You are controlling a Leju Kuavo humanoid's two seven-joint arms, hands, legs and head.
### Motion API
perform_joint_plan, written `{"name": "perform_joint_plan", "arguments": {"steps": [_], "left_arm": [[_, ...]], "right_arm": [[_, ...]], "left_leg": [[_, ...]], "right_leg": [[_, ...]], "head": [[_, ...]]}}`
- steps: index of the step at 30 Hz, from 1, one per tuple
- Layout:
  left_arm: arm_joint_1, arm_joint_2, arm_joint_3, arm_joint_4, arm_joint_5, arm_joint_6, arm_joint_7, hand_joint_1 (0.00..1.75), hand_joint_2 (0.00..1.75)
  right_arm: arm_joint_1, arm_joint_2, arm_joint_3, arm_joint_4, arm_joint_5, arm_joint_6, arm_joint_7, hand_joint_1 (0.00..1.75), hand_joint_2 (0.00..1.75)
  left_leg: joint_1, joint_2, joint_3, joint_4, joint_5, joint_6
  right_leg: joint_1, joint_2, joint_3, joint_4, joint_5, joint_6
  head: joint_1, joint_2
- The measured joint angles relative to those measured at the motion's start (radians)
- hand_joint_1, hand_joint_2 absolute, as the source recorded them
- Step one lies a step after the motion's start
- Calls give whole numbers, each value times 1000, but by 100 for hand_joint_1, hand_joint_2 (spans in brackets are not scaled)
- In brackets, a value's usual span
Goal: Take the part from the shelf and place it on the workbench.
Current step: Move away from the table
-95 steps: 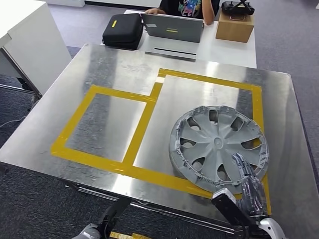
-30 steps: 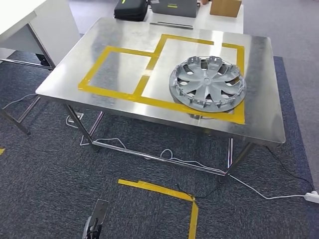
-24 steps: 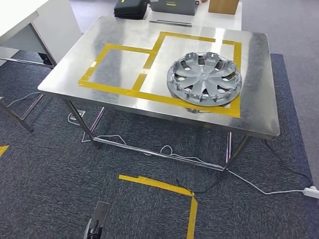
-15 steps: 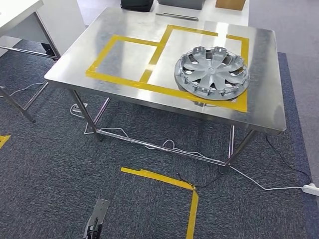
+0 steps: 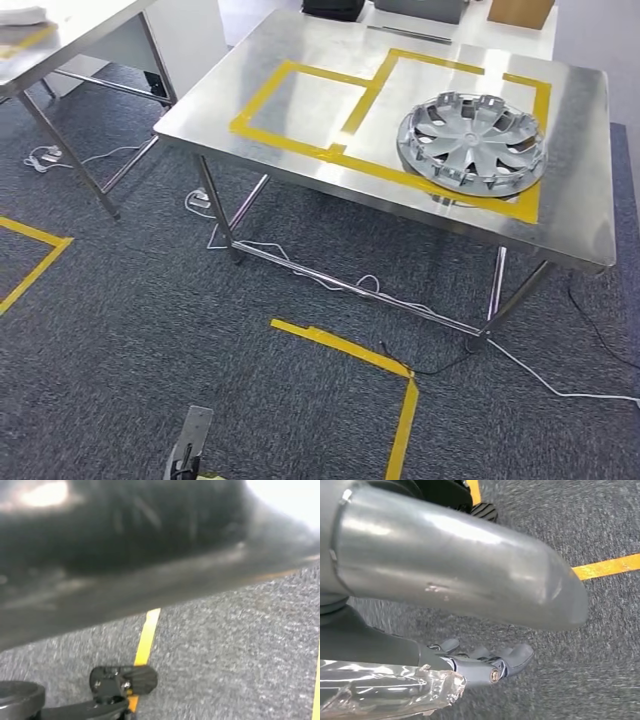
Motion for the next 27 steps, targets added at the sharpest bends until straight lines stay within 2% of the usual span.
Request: {"name": "perform_joint_plan", "arguments": {"steps": [1, 2, 3, 4, 6, 7, 8, 9, 10, 11, 12, 13, 14, 16, 17, 18, 20, 21, 22, 23, 24, 25, 27], "left_arm": [[5, 4, 0, 1, 2, 2, 0, 0, 0], [9, 5, 0, 2, 4, 3, 0, 0, 0], [13, 6, -1, 4, 5, 5, 0, 0, 0], [14, 7, -1, 5, 6, 6, 0, 0, 0], [15, 5, -1, 5, 8, 9, -1, 0, 0], [16, 6, -1, 5, 10, 11, -2, 0, 0], [17, 7, -1, 5, 12, 13, -5, 0, 0], [20, 8, -1, 5, 15, 15, -8, 0, 0], [21, 9, -2, 5, 18, 16, -13, 0, 0], [22, 11, -2, 5, 21, 15, -17, 0, 0], [22, 14, -3, 5, 23, 12, -21, 0, 0], [22, 16, -5, 5, 24, 8, -24, 0, 0], [23, 20, -7, 5, 25, 5, -27, 0, 0], [29, 29, -10, 6, 26, 1, -31, 0, 0], [32, 33, -11, 7, 27, 1, -32, 0, 0], [34, 35, -12, 7, 28, 0, -34, 0, 0], [36, 37, -14, 8, 32, -2, -36, 0, 0], [38, 38, -15, 8, 37, -4, -37, 0, 0], [44, 39, -16, 9, 41, -6, -38, 0, 0], [53, 41, -16, 9, 47, -9, -39, 0, 0], [63, 43, -16, 10, 55, -12, -39, 0, 0], [73, 45, -16, 12, 62, -13, -39, 0, 0], [84, 47, -16, 15, 74, -12, -39, 0, 0]], "right_arm": [[-1, 0, 1, 5, 7, 0, 2, 0, 0], [-3, -1, 3, 8, 12, 1, 2, 0, 0], [-3, -2, 4, 11, 16, 2, 3, 0, 0], [-2, -3, 6, 15, 20, 3, 3, 0, 0], [0, -5, 7, 19, 28, 6, 3, 0, 0], [1, -6, 8, 22, 33, 6, 3, 0, 0], [0, -8, 9, 25, 39, 7, 4, 0, 0], [-1, -9, 10, 28, 46, 7, 6, 0, 0], [-3, -10, 12, 32, 53, 8, 8, 0, 0], [-5, -11, 14, 35, 61, 8, 11, 0, 0], [-7, -12, 16, 38, 68, 8, 15, 0, 0], [-8, -14, 18, 41, 75, 9, 17, 0, 0], [-8, -15, 21, 44, 80, 9, 19, 0, 0], [-10, -16, 27, 49, 86, 9, 21, 0, 0], [-11, -17, 29, 50, 88, 9, 22, 0, 0], [-11, -17, 30, 52, 91, 10, 22, 0, 0], [-10, -20, 34, 56, 101, 11, 24, 0, 0], [-9, -21, 37, 58, 109, 10, 27, 0, 0], [-8, -23, 40, 61, 117, 8, 30, 0, 0], [-7, -24, 44, 64, 126, 5, 33, 0, 0], [-7, -24, 47, 67, 133, 1, 36, 0, 0], [-7, -25, 51, 70, 138, -3, 38, 0, 0], [-8, -25, 57, 74, 146, -8, 40, 0, 0]], "left_leg": [[0, -5, -5, 3, 2, -5], [-1, 2, -13, 16, -10, -11], [-1, 20, -26, 47, -40, -18], [2, 45, -44, 98, -83, -24], [13, 83, -83, 226, -165, -41], [20, 90, -92, 272, -181, -49], [27, 95, -85, 286, -176, -56], [34, 101, -62, 263, -155, -62], [39, 111, -23, 209, -128, -68], [41, 133, 23, 141, -110, -72], [40, 152, 60, 85, -98, -70], [37, 168, 82, 46, -96, -64], [33, 174, 89, 30, -100, -53], [29, 157, 82, 24, -98, -28], [30, 147, 78, 20, -93, -18], [30, 137, 74, 17, -87, -9], [28, 115, 64, 14, -77, 6], [26, 102, 58, 14, -73, 9], [23, 89, 55, 15, -70, 11], [19, 76, 52, 15, -68, 12], [16, 62, 51, 15, -65, 12], [13, 49, 51, 15, -63, 11], [10, 22, 47, 16, -58, 7]], "right_leg": [[-2, -13, -4, -2, 5, 0], [-5, -25, -5, -5, 11, -1], [-9, -39, -6, -7, 19, -2], [-10, -54, -9, -8, 24, -3], [-10, -85, -18, -5, 31, -4], [-10, -101, -24, -3, 34, -2], [-12, -116, -30, 1, 35, 0], [-13, -130, -36, 6, 36, 2], [-15, -142, -41, 13, 35, 5], [-16, -153, -45, 19, 33, 10], [-16, -164, -51, 25, 30, 17], [-14, -174, -51, 30, 28, 24], [-13, -183, -51, 33, 27, 31], [-14, -197, -47, 34, 27, 44], [-16, -184, -52, 41, 18, 50], [-18, -159, -64, 63, -1, 54], [-20, -97, -115, 176, -69, 57], [-19, -80, -147, 248, -101, 56], [-18, -71, -173, 304, -119, 54], [-17, -67, -184, 326, -115, 50], [-15, -64, -176, 305, -92, 45], [-15, -55, -150, 250, -54, 38], [-16, -8, -88, 112, 8, 23]], "head": [[1, 0], [-1, 0], [-4, 0], [-8, 0], [-15, 0], [-15, 0], [-15, 0], [-15, 0], [-15, 0], [-16, 0], [-16, 0], [-17, 0], [-17, 0], [-16, 0], [-14, 0], [-11, 0], [-6, 0], [-5, 0], [-4, 0], [-4, 0], [-4, 0], [-5, 0], [-6, 0]]}}
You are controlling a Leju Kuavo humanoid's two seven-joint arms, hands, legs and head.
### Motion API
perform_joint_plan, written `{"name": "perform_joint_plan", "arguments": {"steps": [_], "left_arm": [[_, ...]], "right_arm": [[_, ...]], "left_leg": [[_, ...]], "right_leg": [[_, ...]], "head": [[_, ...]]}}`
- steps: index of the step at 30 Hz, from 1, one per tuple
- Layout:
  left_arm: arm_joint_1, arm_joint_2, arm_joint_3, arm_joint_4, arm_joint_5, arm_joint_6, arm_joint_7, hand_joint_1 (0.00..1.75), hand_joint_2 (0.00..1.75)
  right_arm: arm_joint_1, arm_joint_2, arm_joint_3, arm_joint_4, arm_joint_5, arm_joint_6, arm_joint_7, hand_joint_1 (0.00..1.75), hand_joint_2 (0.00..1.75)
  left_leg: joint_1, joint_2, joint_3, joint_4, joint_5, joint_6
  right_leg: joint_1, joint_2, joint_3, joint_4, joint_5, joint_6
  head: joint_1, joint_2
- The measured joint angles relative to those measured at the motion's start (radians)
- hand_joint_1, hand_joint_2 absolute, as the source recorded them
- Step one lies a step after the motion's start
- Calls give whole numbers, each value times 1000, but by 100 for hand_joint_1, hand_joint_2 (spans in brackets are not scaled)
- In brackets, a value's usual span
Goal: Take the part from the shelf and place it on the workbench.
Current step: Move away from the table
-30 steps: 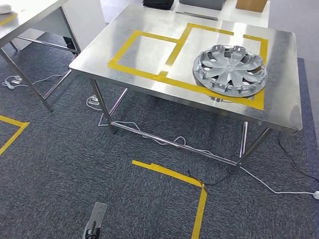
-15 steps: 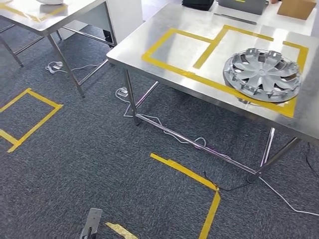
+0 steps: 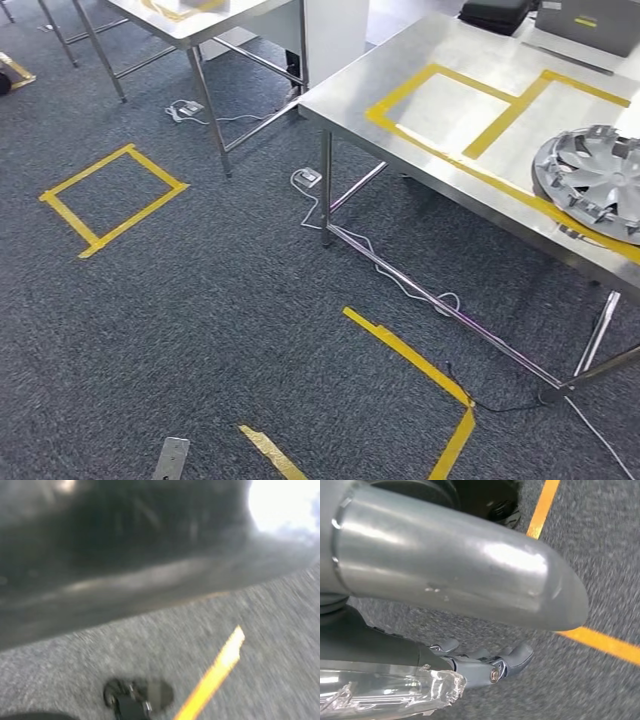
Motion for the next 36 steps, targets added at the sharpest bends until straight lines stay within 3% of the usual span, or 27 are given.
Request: {"name": "perform_joint_plan", "arguments": {"steps": [2, 4, 5, 7, 8, 9, 11, 12, 13, 14, 16, 17, 19, 20, 22, 24, 25, 26, 27, 29, 30, 31, 33, 35, 36], "left_arm": [[3, 0, 0, 2, 4, 4, 0, 0, 0], [9, 1, -1, 3, 1, 10, -1, 0, 0], [13, 2, -1, 4, -2, 13, -2, 0, 0], [17, 4, -3, 6, -7, 17, -3, 0, 0], [17, 3, -3, 6, -9, 18, -4, 0, 0], [16, 3, -4, 6, -10, 18, -4, 0, 0], [18, 3, -5, 6, -10, 20, -3, 0, 0], [21, 3, -5, 7, -9, 22, -2, 0, 0], [24, 3, -6, 7, -8, 23, 0, 0, 0], [25, 4, -6, 8, -8, 25, 0, 0, 0], [25, 4, -7, 9, -8, 26, 1, 0, 0], [25, 4, -7, 9, -8, 27, 1, 0, 0], [30, 5, -8, 10, -6, 28, 1, 0, 0], [34, 5, -8, 11, -5, 29, 1, 0, 0], [37, 6, -9, 12, -1, 31, 1, 0, 0], [37, 6, -10, 13, 2, 32, -1, 0, 0], [38, 5, -10, 13, 3, 32, -3, 0, 0], [39, 5, -11, 13, 3, 32, -5, 0, 0], [42, 4, -11, 13, 4, 33, -8, 0, 0], [45, 4, -14, 13, 6, 34, -12, 0, 0], [46, 3, -16, 13, 8, 34, -13, 0, 0], [46, 2, -18, 14, 10, 34, -14, 0, 0], [46, 1, -23, 15, 14, 35, -15, 0, 0], [51, 1, -26, 16, 19, 36, -15, 0, 0], [53, 2, -27, 18, 21, 36, -16, 0, 0]], "right_arm": [[-2, -1, 4, 4, 8, -2, 1, 0, 0], [-3, -1, 10, 8, 16, -1, 2, 0, 0], [-3, -1, 14, 10, 19, 0, 3, 0, 0], [-3, -1, 18, 13, 22, 2, 3, 0, 0], [-2, -1, 19, 14, 23, 4, 3, 0, 0], [-1, -1, 20, 15, 25, 5, 4, 0, 0], [1, -1, 23, 17, 29, 7, 8, 0, 0], [0, -1, 24, 18, 31, 8, 10, 0, 0], [0, -1, 26, 19, 33, 8, 13, 0, 0], [-1, -1, 26, 20, 35, 8, 15, 0, 0], [-1, -1, 28, 23, 37, 8, 18, 0, 0], [-2, -1, 29, 24, 38, 7, 18, 0, 0], [-4, -1, 31, 25, 41, 5, 22, 0, 0], [-5, -1, 32, 25, 43, 4, 26, 0, 0], [-4, -1, 33, 25, 47, 1, 34, 0, 0], [-3, -1, 33, 27, 49, -1, 40, 0, 0], [-2, -1, 33, 27, 50, -2, 43, 0, 0], [-1, -1, 33, 28, 52, -2, 44, 0, 0], [-1, -1, 33, 29, 55, -2, 45, 0, 0], [0, -1, 34, 29, 62, 0, 44, 0, 0], [0, -1, 35, 30, 66, 1, 44, 0, 0], [0, -1, 36, 30, 68, 3, 43, 0, 0], [1, -1, 39, 31, 72, 5, 42, 0, 0], [2, -1, 41, 31, 74, 7, 42, 0, 0], [2, -1, 41, 31, 75, 8, 42, 0, 0]], "left_leg": [[1, -26, -11, 2, 8, -10], [5, -48, -21, 2, 16, -23], [6, -38, -26, 6, 14, -29], [6, 13, -53, 62, -28, -38], [7, 44, -79, 119, -64, -43], [10, 61, -108, 188, -101, -49], [17, 73, -141, 279, -135, -58], [21, 76, -130, 270, -123, -61], [23, 83, -98, 223, -96, -63], [24, 99, -54, 153, -65, -63], [18, 138, 13, 35, -32, -53], [15, 148, 26, 8, -29, -46], [10, 135, 24, 0, -30, -29], [10, 125, 23, -3, -27, -22], [13, 104, 20, -7, -19, -8], [12, 81, 14, -7, -14, 0], [11, 68, 12, -7, -13, 2], [9, 54, 11, -7, -12, 3], [8, 40, 10, -6, -11, 3], [8, 12, 11, -5, -10, 1], [7, -2, 9, -3, -9, -2], [8, -15, 6, -1, -8, -6], [12, -39, -6, 0, -1, -19], [17, -55, -14, 0, 4, -32], [16, -41, -20, 8, -3, -37]], "right_leg": [[0, 32, 28, -67, 13, -5], [1, 14, 34, -78, 16, -7], [0, 1, 37, -83, 22, -10], [-4, -28, 39, -92, 33, -16], [-2, -44, 38, -93, 34, -18], [-1, -61, 36, -93, 35, -19], [0, -94, 32, -91, 34, -20], [0, -109, 31, -91, 34, -19], [0, -122, 31, -90, 34, -18], [0, -135, 32, -89, 32, -15], [5, -156, 33, -85, 27, -5], [7, -166, 34, -84, 25, 1], [8, -183, 39, -84, 23, 12], [5, -177, 39, -81, 18, 18], [0, -126, 16, -30, -21, 27], [-2, -72, -45, 102, -93, 29], [-1, -63, -77, 170, -119, 29], [-1, -59, -98, 211, -127, 28], [-1, -58, -101, 213, -114, 26], [-2, -41, -55, 106, -41, 22], [-4, -11, -24, 34, -8, 19], [-6, 16, 3, -26, 13, 16], [-7, 48, 25, -71, 18, 12], [-6, 23, 30, -79, 23, 5], [-7, 8, 34, -85, 26, -1]], "head": [[0, 0], [0, 0], [0, 0], [-7, 0], [-10, 0], [-12, 0], [-13, 0], [-13, 0], [-13, 0], [-13, 0], [-12, 0], [-10, 0], [-8, 0], [-8, 0], [-5, 0], [-2, 0], [-2, 0], [-2, 0], [-2, 0], [-2, 0], [-1, 0], [-1, 0], [1, 0], [0, 0], [-1, 0]]}}
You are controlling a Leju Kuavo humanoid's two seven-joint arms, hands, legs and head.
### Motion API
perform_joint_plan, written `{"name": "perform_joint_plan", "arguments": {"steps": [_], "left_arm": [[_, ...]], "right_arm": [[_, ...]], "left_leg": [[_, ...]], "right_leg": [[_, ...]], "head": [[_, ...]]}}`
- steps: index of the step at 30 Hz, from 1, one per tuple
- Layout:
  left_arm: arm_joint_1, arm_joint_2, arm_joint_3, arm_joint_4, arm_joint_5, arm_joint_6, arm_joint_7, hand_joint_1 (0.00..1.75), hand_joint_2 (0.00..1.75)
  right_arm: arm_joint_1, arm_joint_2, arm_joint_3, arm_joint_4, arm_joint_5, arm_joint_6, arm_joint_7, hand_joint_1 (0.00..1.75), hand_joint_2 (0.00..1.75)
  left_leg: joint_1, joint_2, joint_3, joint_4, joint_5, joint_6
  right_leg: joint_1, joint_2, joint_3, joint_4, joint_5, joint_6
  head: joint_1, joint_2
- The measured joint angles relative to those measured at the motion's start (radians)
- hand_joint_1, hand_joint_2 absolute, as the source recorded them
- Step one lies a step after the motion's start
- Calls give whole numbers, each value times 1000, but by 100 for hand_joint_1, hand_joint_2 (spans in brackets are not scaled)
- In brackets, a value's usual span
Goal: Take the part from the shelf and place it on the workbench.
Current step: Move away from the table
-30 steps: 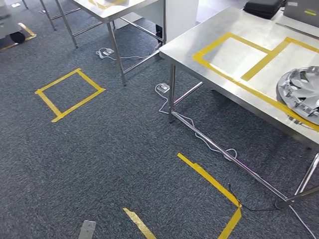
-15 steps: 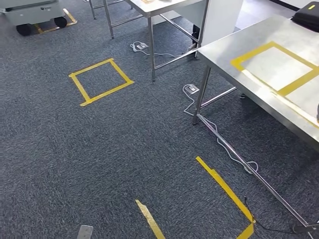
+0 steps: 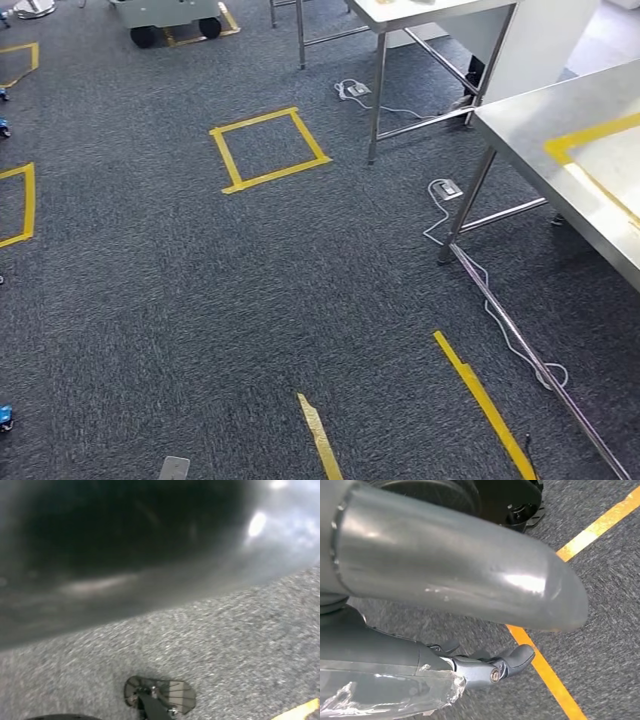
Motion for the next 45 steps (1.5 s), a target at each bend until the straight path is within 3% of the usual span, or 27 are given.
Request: {"name": "perform_joint_plan", "arguments": {"steps": [3, 5, 6, 8, 9, 11, 12, 14, 15, 17, 18, 20, 21, 22, 23, 25, 27, 29, 30, 33, 35, 36, 38, 40, 42, 43, 45], "left_arm": [[-2, 0, -1, 1, 4, 0, -3, 0, 0], [-3, -1, -1, 1, 4, 0, -6, 0, 0], [-2, -2, -1, 1, 4, 0, -6, 0, 0], [1, -1, -1, 2, 4, 0, -6, 0, 0], [1, -2, -1, 2, 4, 0, -7, 0, 0], [-4, -4, -1, 2, 4, 0, -9, 0, 0], [-5, -5, -1, 2, 5, 0, -11, 0, 0], [-3, -4, -1, 2, 9, 0, -16, 0, 0], [0, -3, -1, 3, 13, -1, -20, 0, 0], [1, -2, -1, 4, 21, -2, -27, 0, 0], [0, -2, -1, 4, 23, -2, -30, 0, 0], [-3, -2, -1, 4, 24, -3, -33, 0, 0], [-3, -3, -1, 4, 25, -3, -33, 0, 0], [-2, -3, -1, 4, 26, -4, -35, 0, 0], [-2, -3, -1, 4, 30, -5, -38, 0, 0], [-4, -5, -1, 4, 42, -8, -47, 0, 0], [-5, -8, -1, 4, 55, -10, -55, 0, 0], [0, -8, -1, 5, 70, -11, -60, 0, 0], [4, -8, -1, 5, 77, -9, -61, 0, 0], [5, -18, -1, 7, 89, 11, -59, 0, 0], [4, -26, -1, 8, 90, 21, -57, 0, 0], [6, -29, -1, 8, 91, 24, -56, 0, 0], [9, -37, -1, 8, 89, 37, -50, 0, 0], [6, -49, -3, 8, 82, 59, -42, 0, 0], [-9, -65, -10, 8, 73, 78, -37, 0, 0], [-17, -72, -15, 8, 71, 84, -36, 0, 0], [-29, -86, -23, 8, 69, 90, -35, 0, 0]], "right_arm": [[3, 0, 0, 0, 3, 3, -1, 0, 0], [4, 0, 0, 1, 4, 5, -1, 0, 0], [4, 0, 0, 1, 5, 5, -1, 0, 0], [4, 0, 0, 1, 5, 5, -1, 0, 0], [3, 0, 1, 0, 6, 5, -1, 0, 0], [3, -1, 1, 0, 7, 5, -2, 0, 0], [2, -1, 1, 0, 8, 5, -3, 0, 0], [-1, -2, 1, 1, 10, 5, -3, 0, 0], [-3, -2, 1, 1, 10, 6, -2, 0, 0], [-4, -2, 1, 1, 9, 8, 0, 0, 0], [-3, -2, 1, 1, 9, 8, 1, 0, 0], [-2, -2, 0, 1, 9, 9, 3, 0, 0], [-2, -2, 0, 1, 9, 9, 3, 0, 0], [-2, -2, 0, 1, 10, 9, 3, 0, 0], [-3, -2, 0, 1, 10, 10, 3, 0, 0], [-3, -5, 1, 1, 15, 13, 2, 0, 0], [-4, -9, 1, 1, 25, 15, 0, 0, 0], [-6, -14, 3, 1, 33, 16, -8, 0, 0], [-6, -17, 3, 1, 35, 16, -16, 0, 0], [-6, -26, 4, 1, 34, 21, -39, 0, 0], [-4, -35, 4, 1, 33, 24, -44, 0, 0], [-5, -39, 3, 1, 32, 25, -46, 0, 0], [-6, -46, 3, 1, 28, 36, -53, 0, 0], [-6, -61, 2, 1, 19, 61, -59, 0, 0], [-5, -84, -4, 2, 7, 88, -51, 0, 0], [-7, -94, -8, 2, 2, 95, -42, 0, 0], [-12, -109, -15, 2, -1, 99, -24, 0, 0]], "left_leg": [[-1, 88, -69, 144, -81, -12], [5, 110, -126, 263, -123, -20], [9, 115, -131, 276, -117, -24], [18, 131, -81, 191, -57, -31], [19, 156, -44, 124, -30, -35], [15, 196, 5, 30, -10, -28], [10, 203, 11, 17, -16, -20], [6, 183, 8, 16, -20, -1], [5, 171, 8, 15, -20, 7], [5, 148, 7, 13, -16, 21], [4, 136, 7, 12, -16, 26], [0, 108, 6, 13, -16, 31], [-3, 94, 7, 13, -17, 32], [-5, 79, 9, 13, -18, 33], [-6, 64, 12, 13, -18, 34], [-7, 35, 13, 15, -19, 33], [-5, 10, 4, 17, -18, 26], [-2, -12, -4, 14, -13, 14], [-2, -2, -6, 16, -15, 9], [-6, 86, -53, 119, -82, -7], [-1, 111, -114, 246, -137, -18], [3, 114, -128, 277, -141, -22], [8, 123, -100, 231, -97, -27], [6, 166, -27, 102, -38, -26], [-3, 203, 13, 26, -22, -10], [-9, 205, 14, 18, -27, -1], [-9, 182, 12, 14, -25, 17]], "right_leg": [[1, -53, 8, -12, 4, -14], [4, -90, 9, -12, 2, -16], [4, -105, 10, -12, 0, -16], [3, -131, 16, -11, -7, -10], [4, -142, 19, -9, -12, -4], [10, -164, 20, -1, -27, 10], [13, -174, 20, 1, -33, 16], [11, -196, 30, 2, -42, 25], [9, -188, 32, 9, -52, 30], [5, -136, 4, 84, -103, 34], [5, -103, -29, 153, -138, 34], [7, -73, -101, 286, -185, 27], [9, -68, -124, 313, -180, 22], [12, -64, -128, 297, -152, 15], [15, -56, -115, 245, -108, 8], [18, -6, -73, 110, -23, -5], [18, 35, -47, 40, 4, -8], [17, 23, -38, 26, 4, -8], [16, 10, -34, 19, 8, -11], [14, -37, -20, 0, 15, -20], [15, -72, -19, -1, 12, -22], [15, -88, -18, 0, 10, -22], [14, -115, -13, 1, 4, -17], [16, -137, -5, 4, -4, -7], [20, -159, -1, 8, -14, 5], [22, -171, 1, 9, -17, 11], [19, -186, 7, 12, -26, 21]], "head": [[-10, 0], [-12, 0], [-12, 0], [-13, 0], [-14, 0], [-15, 0], [-14, 0], [-11, 0], [-11, 0], [-8, 0], [-6, 0], [-4, 0], [-5, 0], [-5, 0], [-5, 0], [-6, 0], [-5, 0], [-4, 0], [-5, 0], [-12, 0], [-14, 0], [-14, 0], [-14, 0], [-15, 0], [-14, 0], [-14, 0], [-12, 0]]}}
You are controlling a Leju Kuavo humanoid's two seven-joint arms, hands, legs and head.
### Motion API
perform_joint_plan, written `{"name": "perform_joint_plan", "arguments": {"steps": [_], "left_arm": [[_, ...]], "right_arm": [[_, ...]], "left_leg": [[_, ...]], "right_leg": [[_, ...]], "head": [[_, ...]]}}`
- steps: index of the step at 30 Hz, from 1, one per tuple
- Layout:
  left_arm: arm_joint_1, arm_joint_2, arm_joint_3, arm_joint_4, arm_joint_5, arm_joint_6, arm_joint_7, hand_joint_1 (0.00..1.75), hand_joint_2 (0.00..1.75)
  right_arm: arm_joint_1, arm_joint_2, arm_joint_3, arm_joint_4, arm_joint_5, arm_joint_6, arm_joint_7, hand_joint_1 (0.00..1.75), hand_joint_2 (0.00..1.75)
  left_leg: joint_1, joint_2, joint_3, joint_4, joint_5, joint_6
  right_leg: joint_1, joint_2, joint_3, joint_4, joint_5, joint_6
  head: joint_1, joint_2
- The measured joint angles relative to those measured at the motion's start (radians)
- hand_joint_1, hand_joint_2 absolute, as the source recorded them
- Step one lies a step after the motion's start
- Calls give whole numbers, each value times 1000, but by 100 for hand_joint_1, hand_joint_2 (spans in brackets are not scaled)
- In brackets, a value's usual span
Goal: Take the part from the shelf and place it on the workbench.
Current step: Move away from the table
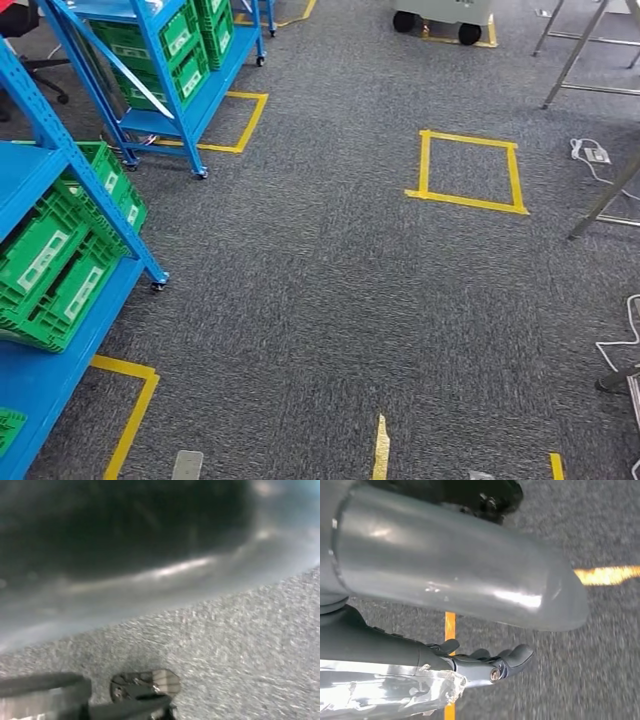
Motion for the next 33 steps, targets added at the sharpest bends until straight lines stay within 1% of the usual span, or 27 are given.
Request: {"name": "perform_joint_plan", "arguments": {"steps": [1, 2, 4, 5, 6, 7, 8, 9, 10, 11, 12, 13, 14, 15, 17, 19, 21, 22, 23, 24, 26, 27, 28, 29, 30, 31, 33], "left_arm": [[-5, -5, -3, 0, 2, 2, 0, 0, 0], [-12, -9, -4, 0, 4, 4, 0, 0, 0], [-27, -16, -6, 0, 11, 8, 1, 0, 0], [-33, -19, -6, 0, 14, 8, 1, 0, 0], [-37, -22, -6, 0, 17, 8, 2, 0, 0], [-39, -24, -6, 0, 21, 8, 2, 0, 0], [-40, -26, -6, 0, 23, 8, 2, 0, 0], [-41, -28, -6, 0, 25, 8, 3, 0, 0], [-42, -29, -6, 0, 26, 8, 3, 0, 0], [-45, -31, -6, 0, 27, 7, 3, 0, 0], [-47, -32, -6, 0, 27, 6, 5, 0, 0], [-47, -34, -6, 0, 27, 5, 7, 0, 0], [-46, -34, -6, 0, 28, 4, 11, 0, 0], [-44, -35, -7, 0, 29, 3, 15, 0, 0], [-40, -36, -7, 0, 35, 2, 20, 0, 0], [-40, -36, -7, 0, 42, 2, 20, 0, 0], [-38, -37, -6, 0, 47, 2, 18, 0, 0], [-36, -37, -6, 0, 49, 2, 18, 0, 0], [-34, -37, -6, 0, 50, 2, 18, 0, 0], [-33, -36, -7, 0, 49, 1, 18, 0, 0], [-34, -36, -7, 0, 45, 0, 16, 0, 0], [-36, -36, -8, 0, 43, 0, 16, 0, 0], [-38, -36, -8, 0, 40, 0, 15, 0, 0], [-38, -36, -9, 0, 38, 0, 15, 0, 0], [-37, -36, -11, 0, 36, 1, 14, 0, 0], [-35, -36, -14, 0, 33, 1, 14, 0, 0], [-35, -38, -20, 0, 28, 2, 12, 0, 0]], "right_arm": [[-4, -5, -2, 0, 0, -1, 7, 0, 0], [-6, -9, -3, 0, 2, -2, 12, 0, 0], [-8, -17, -5, 1, 7, -2, 15, 0, 0], [-7, -20, -5, 1, 9, -1, 16, 0, 0], [-7, -23, -5, 2, 12, 1, 16, 0, 0], [-8, -24, -5, 3, 13, 2, 16, 0, 0], [-8, -26, -5, 3, 13, 2, 16, 0, 0], [-10, -29, -5, 4, 14, 3, 16, 0, 0], [-10, -32, -5, 4, 14, 3, 16, 0, 0], [-11, -34, -5, 5, 15, 3, 16, 0, 0], [-11, -36, -5, 5, 17, 4, 16, 0, 0], [-11, -38, -5, 6, 18, 6, 14, 0, 0], [-12, -39, -5, 6, 20, 7, 12, 0, 0], [-12, -39, -5, 6, 23, 9, 10, 0, 0], [-13, -41, -6, 6, 27, 10, 6, 0, 0], [-10, -44, -6, 6, 30, 11, 6, 0, 0], [-7, -45, -6, 6, 32, 12, 7, 0, 0], [-6, -46, -6, 6, 32, 12, 7, 0, 0], [-6, -47, -6, 6, 32, 13, 7, 0, 0], [-7, -47, -6, 6, 32, 14, 7, 0, 0], [-8, -47, -7, 6, 31, 16, 7, 0, 0], [-7, -48, -8, 6, 30, 17, 8, 0, 0], [-7, -48, -10, 7, 30, 17, 9, 0, 0], [-7, -48, -11, 7, 30, 18, 10, 0, 0], [-7, -50, -12, 7, 31, 21, 11, 0, 0], [-7, -53, -13, 7, 32, 25, 11, 0, 0], [-4, -61, -13, 7, 33, 32, 11, 0, 0]], "left_leg": [[1, -11, 0, -1, 1, 7], [3, -21, 1, -3, 3, 14], [4, -44, -1, -3, 5, 23], [3, -57, -2, -3, 6, 26], [2, -71, -3, -3, 6, 26], [2, -85, -2, -3, 6, 27], [1, -99, 0, -2, 6, 27], [2, -113, 1, -2, 6, 26], [0, -126, 2, 0, 6, 24], [-1, -140, 0, 2, 6, 21], [-2, -151, -5, 4, 7, 16], [-2, -162, -10, 6, 10, 10], [-1, -173, -14, 6, 13, 4], [0, -173, -17, 7, 13, -1], [-2, -134, -32, 38, -12, -10], [-3, -81, -79, 143, -74, -18], [-1, -68, -133, 264, -124, -22], [0, -67, -141, 288, -124, -22], [-1, -66, -131, 272, -105, -20], [-2, -59, -101, 221, -72, -17], [-12, -10, -28, 85, -15, -2], [-18, 14, -4, 38, -5, 6], [-24, 31, 7, 13, -6, 12], [-27, 29, 8, 6, -9, 16], [-25, 17, 8, 1, -8, 21], [-23, 4, 8, -3, -5, 24], [-15, -21, 10, -11, 2, 34]], "right_leg": [[-3, 14, -4, 12, -12, 5], [-5, 37, -17, 43, -33, 10], [-7, 94, -78, 170, -98, 13], [-7, 108, -114, 240, -124, 13], [-7, 115, -141, 287, -134, 13], [-7, 118, -151, 297, -123, 11], [-7, 121, -143, 267, -92, 9], [-9, 132, -119, 206, -49, 8], [-11, 156, -92, 139, -13, 7], [-15, 178, -65, 77, 10, 6], [-18, 197, -48, 40, 20, 5], [-19, 204, -41, 26, 18, 3], [-18, 196, -37, 22, 17, 1], [-19, 185, -36, 22, 19, -4], [-20, 162, -34, 17, 23, -14], [-18, 133, -32, 14, 22, -21], [-14, 101, -32, 15, 20, -25], [-12, 87, -31, 15, 18, -26], [-11, 74, -29, 15, 17, -26], [-10, 62, -27, 15, 15, -26], [-5, 41, -20, 16, 10, -24], [-2, 30, -19, 17, 7, -22], [1, 19, -19, 18, 5, -19], [3, 7, -19, 18, 3, -16], [3, -3, -18, 17, 1, -12], [2, 6, -18, 21, -5, -8], [-3, 59, -42, 76, -41, 3]], "head": [[1, 0], [2, 0], [6, 0], [7, 0], [7, 0], [7, 0], [7, 0], [7, 0], [7, 0], [7, 0], [7, 0], [6, 0], [6, 0], [6, 0], [2, 0], [-3, 0], [-4, 0], [-4, 0], [-4, 0], [-5, 0], [-4, 0], [-4, 0], [-3, 0], [-3, 0], [-3, 0], [-2, 0], [-1, 0]]}}
